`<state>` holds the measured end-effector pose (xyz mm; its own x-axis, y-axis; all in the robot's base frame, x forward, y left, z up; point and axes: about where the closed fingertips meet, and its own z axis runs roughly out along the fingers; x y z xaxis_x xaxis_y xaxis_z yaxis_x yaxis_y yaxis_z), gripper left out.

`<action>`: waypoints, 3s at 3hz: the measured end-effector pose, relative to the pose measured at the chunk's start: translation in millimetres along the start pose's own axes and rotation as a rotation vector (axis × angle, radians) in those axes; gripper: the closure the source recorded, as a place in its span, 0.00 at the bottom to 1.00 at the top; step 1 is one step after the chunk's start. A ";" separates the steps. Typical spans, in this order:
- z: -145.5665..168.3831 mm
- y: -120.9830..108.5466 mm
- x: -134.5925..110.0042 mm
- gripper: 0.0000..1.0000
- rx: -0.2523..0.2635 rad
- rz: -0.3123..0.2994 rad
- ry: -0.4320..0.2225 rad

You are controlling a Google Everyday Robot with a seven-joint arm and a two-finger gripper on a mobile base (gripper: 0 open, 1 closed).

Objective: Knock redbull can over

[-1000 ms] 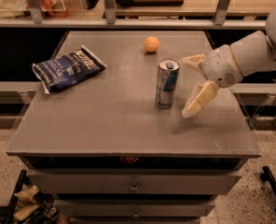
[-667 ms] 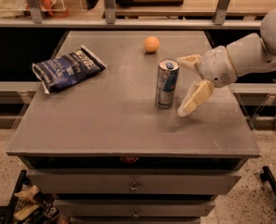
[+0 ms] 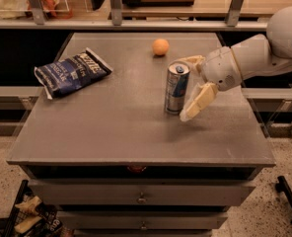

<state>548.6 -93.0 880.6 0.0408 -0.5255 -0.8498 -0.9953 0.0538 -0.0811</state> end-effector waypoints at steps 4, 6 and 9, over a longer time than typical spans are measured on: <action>1.0 -5.2 -12.6 0.87 -0.015 -0.064 0.041; -22.0 -32.3 -43.3 1.00 0.071 -0.398 0.354; 55.6 41.0 -21.7 1.00 -0.340 -1.112 0.831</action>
Offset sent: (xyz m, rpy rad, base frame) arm -0.0055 0.0153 -0.0012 0.0435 0.0214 0.0484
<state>511.8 -32.2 866.8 0.8558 -0.5011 0.1282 -0.4576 -0.8491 -0.2639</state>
